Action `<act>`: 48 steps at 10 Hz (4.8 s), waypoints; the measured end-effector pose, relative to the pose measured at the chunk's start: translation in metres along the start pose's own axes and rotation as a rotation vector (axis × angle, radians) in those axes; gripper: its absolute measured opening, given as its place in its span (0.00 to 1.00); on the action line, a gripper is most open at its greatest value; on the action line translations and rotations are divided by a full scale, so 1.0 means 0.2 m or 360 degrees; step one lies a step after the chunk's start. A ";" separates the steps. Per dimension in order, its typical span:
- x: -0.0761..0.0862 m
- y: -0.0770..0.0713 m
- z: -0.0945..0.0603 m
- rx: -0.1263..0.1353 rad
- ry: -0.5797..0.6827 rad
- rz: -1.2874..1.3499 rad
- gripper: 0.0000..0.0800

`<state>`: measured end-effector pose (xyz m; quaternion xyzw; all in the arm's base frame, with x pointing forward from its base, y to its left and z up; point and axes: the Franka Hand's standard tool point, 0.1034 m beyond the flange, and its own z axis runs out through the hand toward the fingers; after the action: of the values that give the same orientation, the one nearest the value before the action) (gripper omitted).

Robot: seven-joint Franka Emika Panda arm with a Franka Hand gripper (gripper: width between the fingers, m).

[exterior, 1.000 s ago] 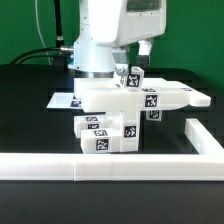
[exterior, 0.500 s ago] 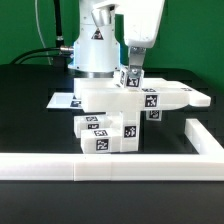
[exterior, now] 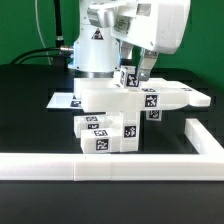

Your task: Assemble chair

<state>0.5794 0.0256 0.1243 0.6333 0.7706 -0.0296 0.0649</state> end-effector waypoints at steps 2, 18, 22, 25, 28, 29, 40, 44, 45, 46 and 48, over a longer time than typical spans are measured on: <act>-0.01 0.00 0.00 0.0004 -0.0001 0.0012 0.69; -0.06 -0.01 0.01 0.0013 0.0047 0.1555 0.35; -0.05 -0.01 0.02 0.0036 0.0060 0.2215 0.35; -0.03 -0.01 0.01 0.0081 0.0091 0.2842 0.35; -0.02 0.00 0.02 0.0123 0.0112 0.3338 0.35; -0.02 0.00 0.02 0.0132 0.0114 0.3419 0.35; -0.02 0.03 -0.01 0.0091 0.0152 0.2594 0.81; 0.00 0.04 -0.02 0.0077 0.0134 0.1865 0.81; 0.02 0.04 -0.02 0.0074 0.0138 0.1763 0.81; 0.03 0.04 -0.02 0.0069 0.0141 0.1657 0.81; 0.01 0.04 -0.02 0.0055 0.0133 0.1422 0.81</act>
Offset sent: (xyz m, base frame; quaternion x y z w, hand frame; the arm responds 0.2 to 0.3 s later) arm -0.0039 -0.0093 0.0007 0.0117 0.0061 -0.0049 0.9999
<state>0.5859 0.0296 0.1284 0.9057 0.4227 0.0140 0.0295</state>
